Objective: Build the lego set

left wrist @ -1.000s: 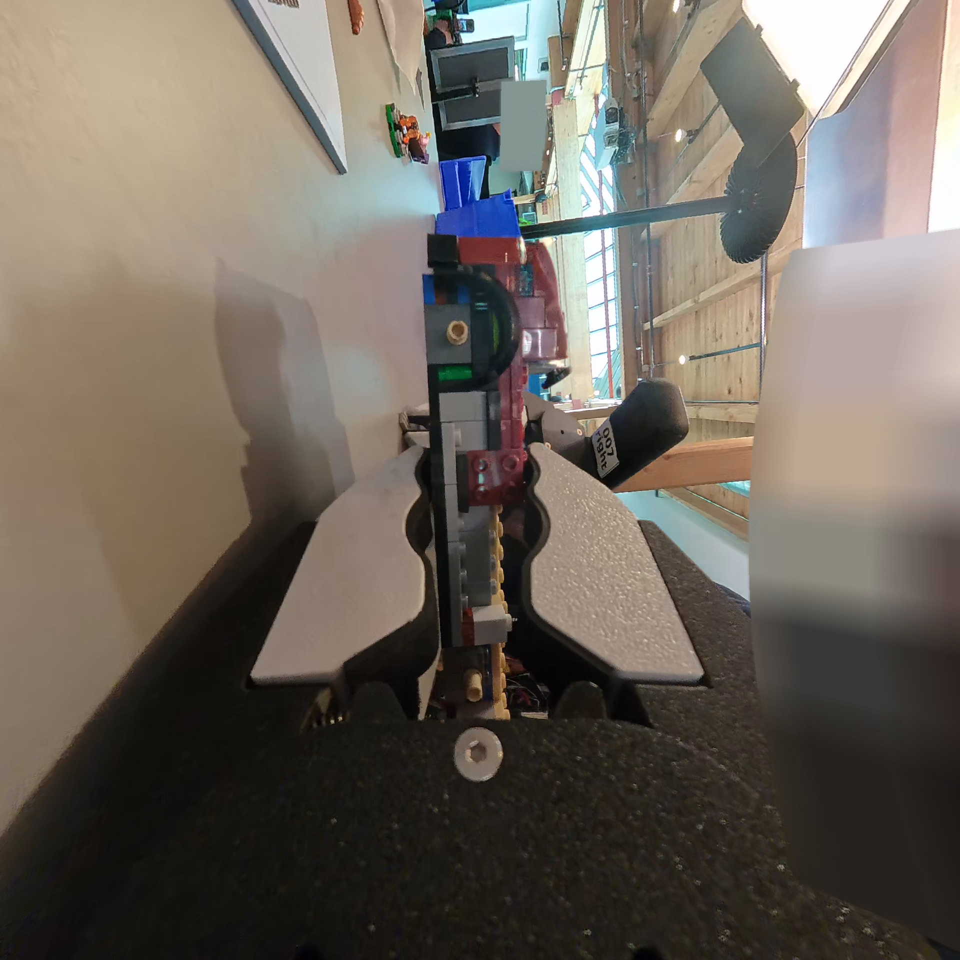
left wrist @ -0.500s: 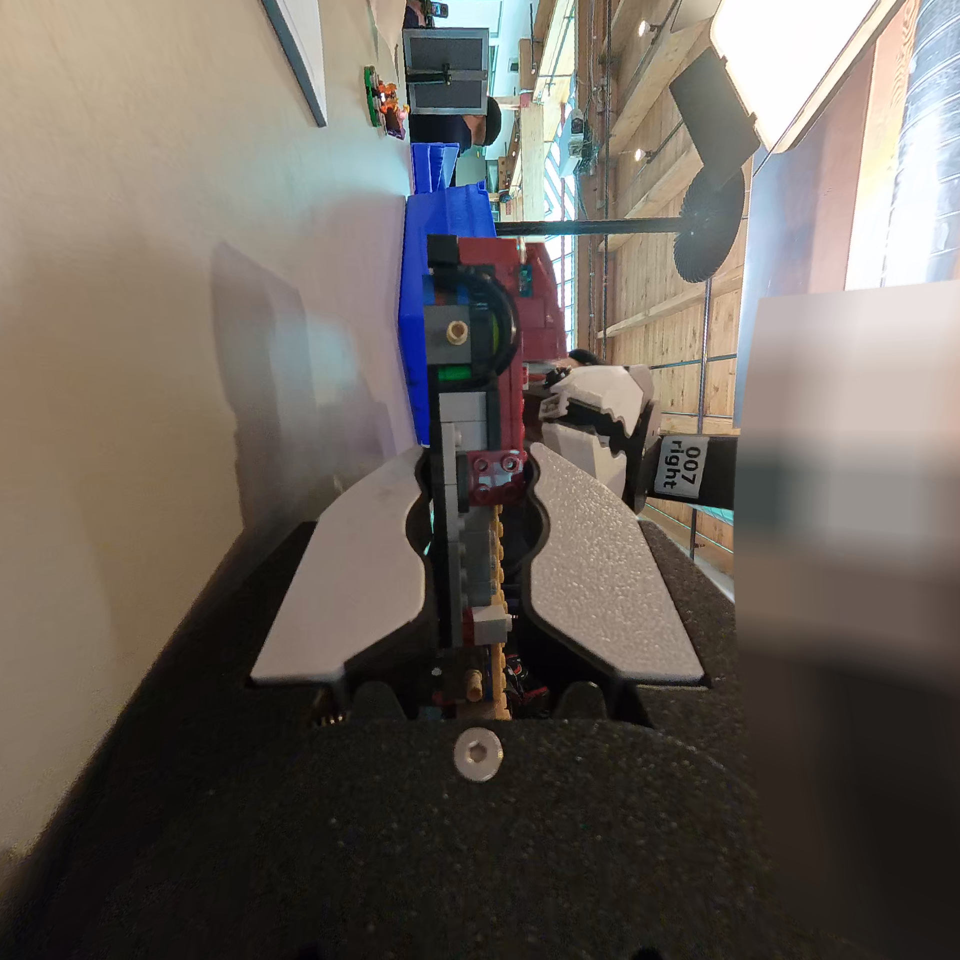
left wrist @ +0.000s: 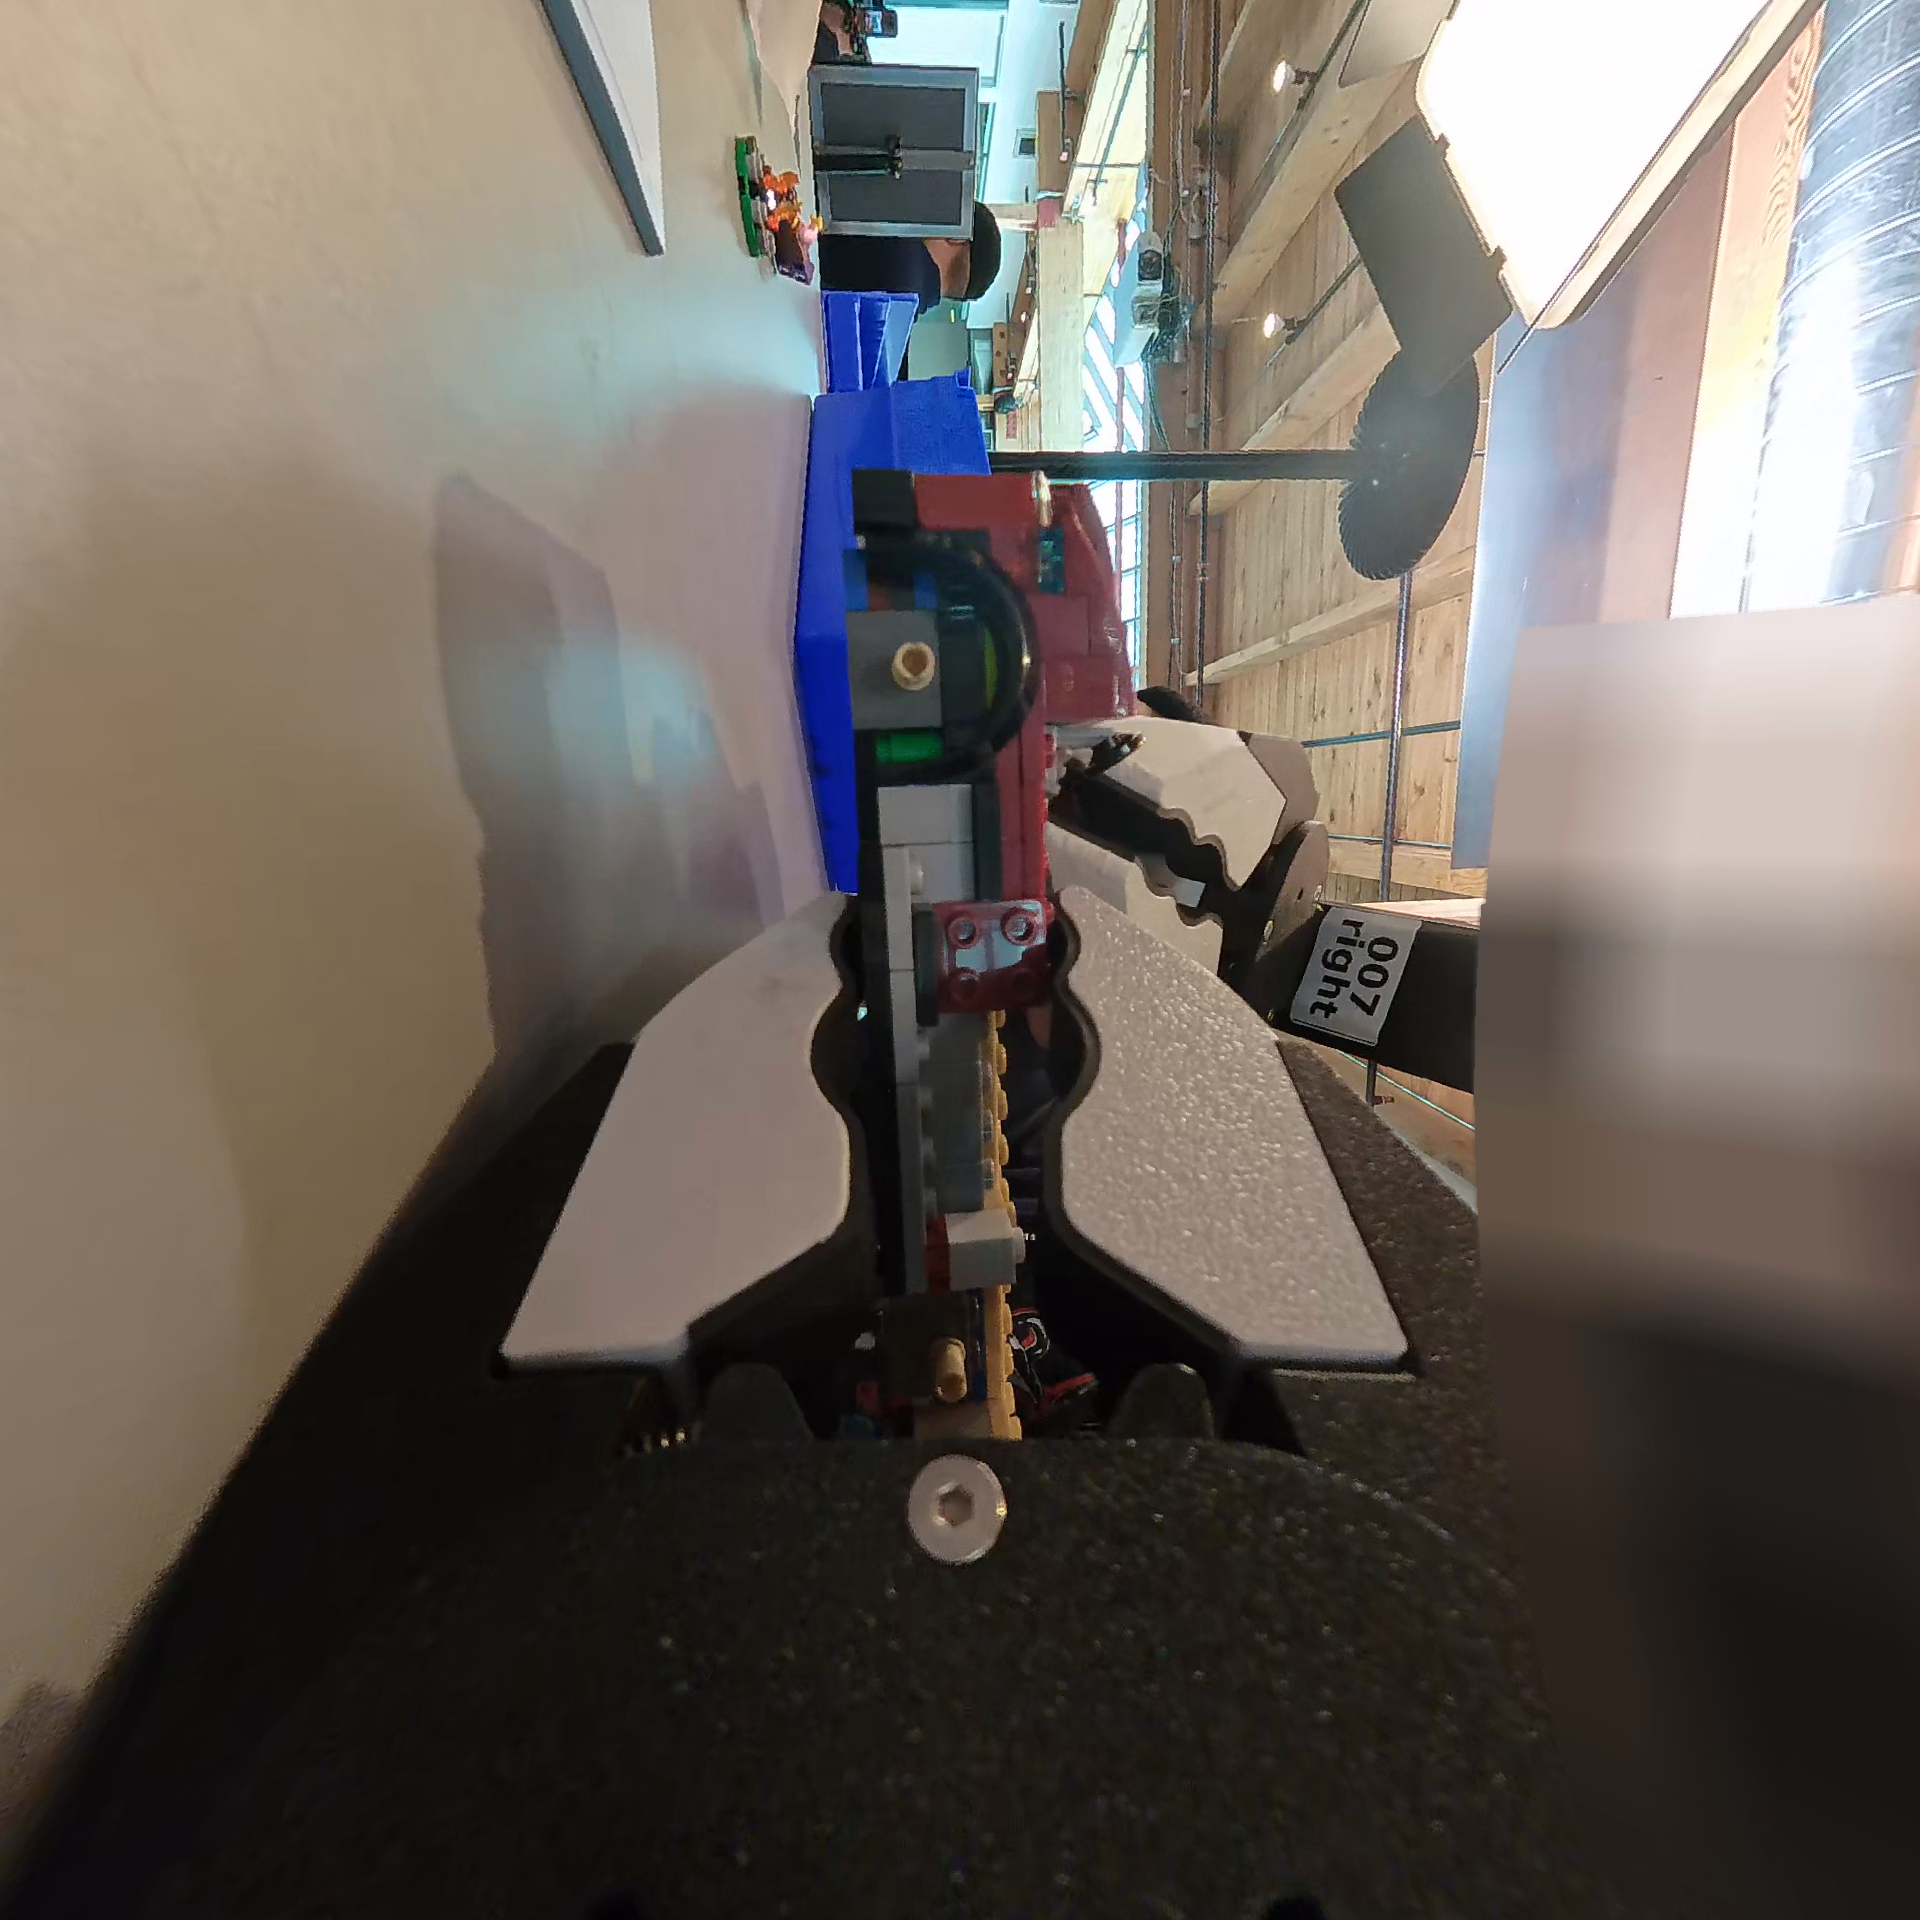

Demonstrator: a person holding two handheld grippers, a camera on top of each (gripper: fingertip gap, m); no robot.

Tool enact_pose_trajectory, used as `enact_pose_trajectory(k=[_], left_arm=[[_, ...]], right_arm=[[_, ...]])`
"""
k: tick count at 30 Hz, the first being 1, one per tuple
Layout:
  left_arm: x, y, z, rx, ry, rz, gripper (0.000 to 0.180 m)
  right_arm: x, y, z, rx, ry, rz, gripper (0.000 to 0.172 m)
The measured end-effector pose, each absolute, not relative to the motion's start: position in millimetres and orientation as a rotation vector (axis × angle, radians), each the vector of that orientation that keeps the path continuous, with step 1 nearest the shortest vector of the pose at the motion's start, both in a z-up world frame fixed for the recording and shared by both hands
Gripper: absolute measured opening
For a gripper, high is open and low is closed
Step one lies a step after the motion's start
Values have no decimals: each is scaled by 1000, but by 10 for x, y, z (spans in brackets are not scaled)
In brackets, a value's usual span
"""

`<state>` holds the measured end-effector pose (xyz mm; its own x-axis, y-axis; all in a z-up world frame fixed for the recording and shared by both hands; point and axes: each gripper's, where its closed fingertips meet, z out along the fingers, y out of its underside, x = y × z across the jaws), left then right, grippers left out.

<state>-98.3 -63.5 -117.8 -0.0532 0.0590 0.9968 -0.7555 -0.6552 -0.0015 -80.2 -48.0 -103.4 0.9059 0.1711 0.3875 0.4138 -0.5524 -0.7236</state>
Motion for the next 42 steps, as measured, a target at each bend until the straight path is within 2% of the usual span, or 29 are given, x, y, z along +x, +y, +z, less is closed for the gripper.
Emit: enact_pose_trajectory(k=[10, 27, 42], left_arm=[[-980, -626, -1179, 1642, -739, 1775, 33], [-978, -627, -1176, 1640, -722, 1777, 33], [-563, -341, -1027, 1665, -675, 1839, 32]], right_arm=[[-779, -499, -1010, -2153, -428, -365, 14], [-749, -508, -964, -2111, -414, -377, 12], [-571, -551, -724, -1998, -384, -313, 22]])
